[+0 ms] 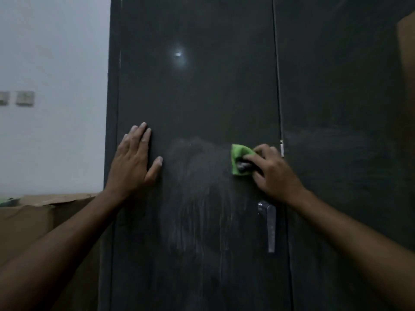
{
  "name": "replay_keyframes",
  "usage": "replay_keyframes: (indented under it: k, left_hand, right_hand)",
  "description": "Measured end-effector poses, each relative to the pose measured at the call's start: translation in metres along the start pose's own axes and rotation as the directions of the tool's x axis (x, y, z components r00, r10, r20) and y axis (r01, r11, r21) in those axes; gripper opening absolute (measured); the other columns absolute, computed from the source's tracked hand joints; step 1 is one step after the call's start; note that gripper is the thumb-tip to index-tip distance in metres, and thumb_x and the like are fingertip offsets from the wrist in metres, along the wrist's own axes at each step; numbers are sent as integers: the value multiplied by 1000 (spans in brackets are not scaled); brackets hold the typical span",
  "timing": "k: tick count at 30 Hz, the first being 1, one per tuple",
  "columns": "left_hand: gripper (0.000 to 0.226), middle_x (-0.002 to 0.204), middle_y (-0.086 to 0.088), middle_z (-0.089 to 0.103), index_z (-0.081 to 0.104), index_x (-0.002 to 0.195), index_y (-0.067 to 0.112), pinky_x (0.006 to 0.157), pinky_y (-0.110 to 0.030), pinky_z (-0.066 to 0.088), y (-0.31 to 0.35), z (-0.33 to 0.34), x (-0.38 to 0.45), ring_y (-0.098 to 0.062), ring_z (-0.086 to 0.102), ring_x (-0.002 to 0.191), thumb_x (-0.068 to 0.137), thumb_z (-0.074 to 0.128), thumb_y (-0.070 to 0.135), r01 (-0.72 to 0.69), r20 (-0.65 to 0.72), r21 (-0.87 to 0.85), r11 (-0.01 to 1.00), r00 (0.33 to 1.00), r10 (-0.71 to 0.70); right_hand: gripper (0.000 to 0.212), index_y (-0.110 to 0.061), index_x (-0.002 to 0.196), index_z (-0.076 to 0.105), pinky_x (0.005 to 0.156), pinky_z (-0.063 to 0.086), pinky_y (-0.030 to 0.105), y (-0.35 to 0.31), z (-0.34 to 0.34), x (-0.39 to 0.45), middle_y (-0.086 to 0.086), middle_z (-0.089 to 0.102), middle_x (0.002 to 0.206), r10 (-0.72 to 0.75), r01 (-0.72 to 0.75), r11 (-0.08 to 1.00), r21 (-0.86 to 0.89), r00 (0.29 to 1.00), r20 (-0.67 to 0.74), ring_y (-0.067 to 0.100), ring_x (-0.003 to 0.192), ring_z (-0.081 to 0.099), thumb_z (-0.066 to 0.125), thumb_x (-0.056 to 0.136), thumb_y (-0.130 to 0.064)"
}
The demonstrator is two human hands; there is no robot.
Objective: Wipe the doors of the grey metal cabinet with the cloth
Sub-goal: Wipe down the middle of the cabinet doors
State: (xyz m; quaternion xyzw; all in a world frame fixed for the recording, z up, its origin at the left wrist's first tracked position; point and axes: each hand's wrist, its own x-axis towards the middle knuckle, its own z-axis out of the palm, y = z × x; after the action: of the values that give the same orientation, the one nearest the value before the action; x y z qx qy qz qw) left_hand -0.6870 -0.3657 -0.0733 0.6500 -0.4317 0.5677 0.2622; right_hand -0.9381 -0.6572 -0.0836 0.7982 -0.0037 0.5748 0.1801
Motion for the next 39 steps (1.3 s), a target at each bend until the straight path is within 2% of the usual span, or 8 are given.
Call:
replay_keyframes:
  k: [6,13,19,23,25,31,36,39]
  left_hand:
    - [86,175,-11,13,20,166,7,132,-39,6,-15,1,-1,-27,8,162,98,32,59,-58,51,44,997,997,56]
    - [88,177,-4,3,11,168,13,131,-31,-4,-18,3,-2,-15,-5,162,98,26,63,-48,57,16,999,997,47]
    - [82,175,-7,14,21,166,10,131,-36,8,-7,-5,-12,-21,7,162,99,34,55,23,27,-82,996,999,-21]
    - [72,169,-14,29,35,160,5,129,-50,22,-13,-5,-28,-31,22,158,100,39,45,-14,-97,-16,1000,995,13]
    - [70,167,-15,32,38,158,5,129,-51,21,-23,-6,-32,-31,24,157,100,41,43,0,-144,-2,1000,990,0]
    - [72,170,-8,27,33,161,8,130,-44,21,-40,3,-46,-23,19,160,100,39,48,80,-149,-157,984,983,-104]
    - [73,172,-6,25,25,165,13,129,-40,19,-43,10,-48,-17,14,161,101,37,46,71,-168,-235,969,979,-112]
    - [72,172,-5,25,25,165,14,129,-39,20,-42,11,-50,-17,16,161,101,35,47,65,-180,-276,959,977,-118]
  right_hand:
    - [40,-11,124,65,91,48,48,26,-1,35,21,50,113,437,-446,894,29,859,-267,43,102,51,59,84,-6]
    - [34,-17,114,69,77,51,42,-25,28,-18,8,52,105,-49,51,998,20,994,-94,28,90,53,65,81,-24]
    - [36,-16,118,65,85,47,49,-51,40,50,15,53,118,455,-475,879,48,802,-387,40,102,52,57,82,-16]
    - [37,-19,117,65,80,45,43,-87,60,23,11,52,119,21,-17,1000,22,982,-188,31,97,50,56,81,-23]
    - [32,-18,112,66,79,48,44,-69,51,10,9,54,114,-134,135,991,-4,983,-125,29,92,51,58,82,-27]
    - [40,-19,117,68,81,52,51,-68,46,78,13,54,117,351,-329,936,123,857,-377,39,97,51,52,80,-21]
    - [33,-17,116,70,81,50,47,-107,70,37,16,56,119,-297,302,953,21,946,-127,34,94,53,59,85,-24]
    - [28,-14,110,72,81,52,49,-78,58,49,17,58,114,-259,260,965,-26,941,-219,37,92,55,62,85,-23]
